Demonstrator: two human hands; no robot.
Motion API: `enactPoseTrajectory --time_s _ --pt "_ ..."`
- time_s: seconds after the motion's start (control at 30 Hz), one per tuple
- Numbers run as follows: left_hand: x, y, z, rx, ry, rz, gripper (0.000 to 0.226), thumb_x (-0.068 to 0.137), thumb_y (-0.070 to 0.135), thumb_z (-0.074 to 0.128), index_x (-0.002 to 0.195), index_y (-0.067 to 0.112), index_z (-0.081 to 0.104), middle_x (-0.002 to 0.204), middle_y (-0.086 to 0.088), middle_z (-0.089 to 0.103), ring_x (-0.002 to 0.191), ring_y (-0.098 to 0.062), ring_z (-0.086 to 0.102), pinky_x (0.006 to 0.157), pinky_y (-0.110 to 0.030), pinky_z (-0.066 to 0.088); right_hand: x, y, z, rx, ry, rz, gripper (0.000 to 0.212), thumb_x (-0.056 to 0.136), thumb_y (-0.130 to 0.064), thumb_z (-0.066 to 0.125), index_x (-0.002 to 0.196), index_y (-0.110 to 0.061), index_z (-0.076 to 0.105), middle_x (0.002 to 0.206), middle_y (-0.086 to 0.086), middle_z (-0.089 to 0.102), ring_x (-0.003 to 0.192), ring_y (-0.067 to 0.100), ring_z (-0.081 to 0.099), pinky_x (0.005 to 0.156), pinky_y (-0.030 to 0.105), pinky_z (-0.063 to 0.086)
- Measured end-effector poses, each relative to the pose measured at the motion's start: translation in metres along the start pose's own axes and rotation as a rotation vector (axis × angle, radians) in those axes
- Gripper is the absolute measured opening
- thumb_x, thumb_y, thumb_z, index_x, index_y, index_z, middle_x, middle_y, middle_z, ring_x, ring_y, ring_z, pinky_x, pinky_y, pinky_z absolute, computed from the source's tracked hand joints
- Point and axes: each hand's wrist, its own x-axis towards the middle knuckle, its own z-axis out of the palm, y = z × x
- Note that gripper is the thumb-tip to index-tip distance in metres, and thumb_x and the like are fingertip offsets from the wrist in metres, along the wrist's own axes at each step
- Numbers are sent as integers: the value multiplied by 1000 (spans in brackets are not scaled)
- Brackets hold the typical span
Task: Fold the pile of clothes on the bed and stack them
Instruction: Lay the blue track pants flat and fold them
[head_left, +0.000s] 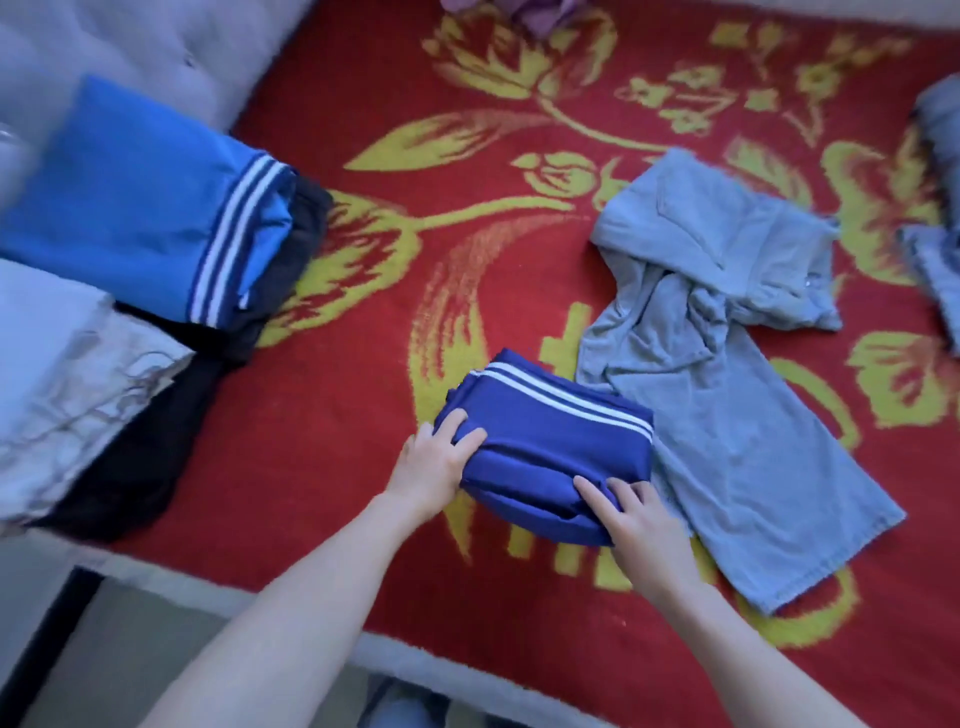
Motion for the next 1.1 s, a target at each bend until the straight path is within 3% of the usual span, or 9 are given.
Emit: enactPoseTrajectory --time_s 0.23,0.27,0.33,0.4,0.6,0.9,1.1 --pt "-97 -46 -77 -24 113 -383 95 20 11 86 106 26 47 103 -7 66 51 -23 55 44 -26 50 75 -75 -58 -87 49 -412 65 60 -12 55 123 -24 44 81 2 62 71 24 48 38 25 45" --pt "-110 -51 -87 -27 129 -427 96 19 12 87 105 26 47 102 -7 66 50 -22 55 44 -25 50 81 -90 -65 -89 35 -460 67 58 -13 60 122 -24 44 81 2 63 71 24 50 38 24 44" --pt "-136 -59 -104 -25 155 -507 98 16 14 87 104 27 47 100 -5 66 49 -21 55 43 -25 49 89 -119 -80 -102 -53 -533 89 40 -13 79 121 -23 45 82 1 64 66 23 56 38 23 44" --pt "-154 -63 -114 -23 173 -562 99 14 14 87 103 27 47 99 -4 66 48 -20 55 43 -26 48 95 -138 -88 -117 -99 -555 98 31 -12 84 121 -23 45 82 1 64 64 22 59 38 22 45" --pt "-195 -66 -141 -34 234 -693 96 18 -1 81 104 25 47 98 -7 66 48 -22 56 41 -30 50 104 -182 -117 -168 -204 -615 98 32 -11 86 120 -25 45 85 2 64 68 23 62 33 25 44" --pt "-206 -80 -158 -26 290 -777 90 22 -6 78 101 24 49 97 -10 66 47 -23 53 40 -31 48 123 -207 -129 -272 -260 -661 106 26 -14 89 120 -27 44 86 0 64 65 20 59 32 22 40" --pt "-214 -79 -149 -96 410 -956 95 21 -11 78 107 18 47 105 -20 61 53 -31 52 48 -35 49 179 -244 -141 -470 -192 -903 102 33 -20 91 123 -26 42 99 5 68 77 23 65 42 26 48"
